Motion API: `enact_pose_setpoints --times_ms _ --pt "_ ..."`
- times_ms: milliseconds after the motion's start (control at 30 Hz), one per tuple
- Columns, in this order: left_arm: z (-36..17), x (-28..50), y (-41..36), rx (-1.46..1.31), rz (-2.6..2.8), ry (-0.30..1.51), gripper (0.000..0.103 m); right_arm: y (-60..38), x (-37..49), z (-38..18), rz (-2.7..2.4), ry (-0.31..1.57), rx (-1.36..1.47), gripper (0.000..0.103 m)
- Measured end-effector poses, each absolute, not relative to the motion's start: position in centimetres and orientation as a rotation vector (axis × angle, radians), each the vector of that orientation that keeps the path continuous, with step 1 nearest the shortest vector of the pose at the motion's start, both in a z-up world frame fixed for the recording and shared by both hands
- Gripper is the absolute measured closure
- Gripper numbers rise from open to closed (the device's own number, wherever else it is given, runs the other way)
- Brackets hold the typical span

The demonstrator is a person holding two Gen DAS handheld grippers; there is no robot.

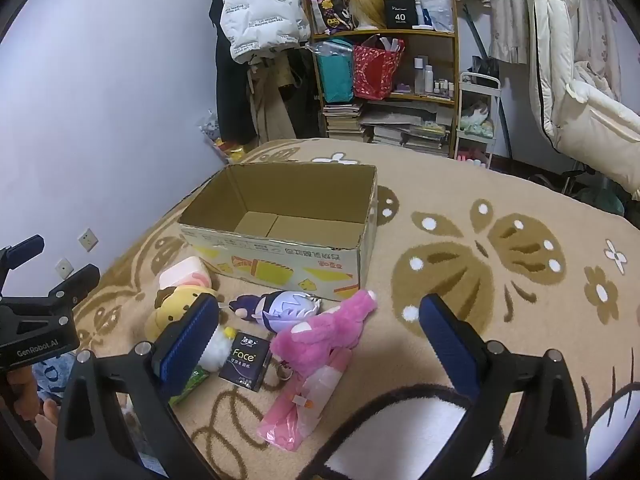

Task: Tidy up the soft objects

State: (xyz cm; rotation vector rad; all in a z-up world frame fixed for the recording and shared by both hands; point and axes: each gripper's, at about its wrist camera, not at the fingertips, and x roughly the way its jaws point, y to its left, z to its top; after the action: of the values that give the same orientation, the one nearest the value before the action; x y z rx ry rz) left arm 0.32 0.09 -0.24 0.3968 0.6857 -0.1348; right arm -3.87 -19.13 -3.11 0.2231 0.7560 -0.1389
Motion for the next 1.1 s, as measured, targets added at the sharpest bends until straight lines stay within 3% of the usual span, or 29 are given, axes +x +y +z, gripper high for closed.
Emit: enact_pose_setpoints --times_ms 1100 --pt "-0.89 0.29 -0.54 0.455 -0.126 0.687 0.0 -19.43 -3.82 -3.58 -0.148 0.778 0.218 0.0"
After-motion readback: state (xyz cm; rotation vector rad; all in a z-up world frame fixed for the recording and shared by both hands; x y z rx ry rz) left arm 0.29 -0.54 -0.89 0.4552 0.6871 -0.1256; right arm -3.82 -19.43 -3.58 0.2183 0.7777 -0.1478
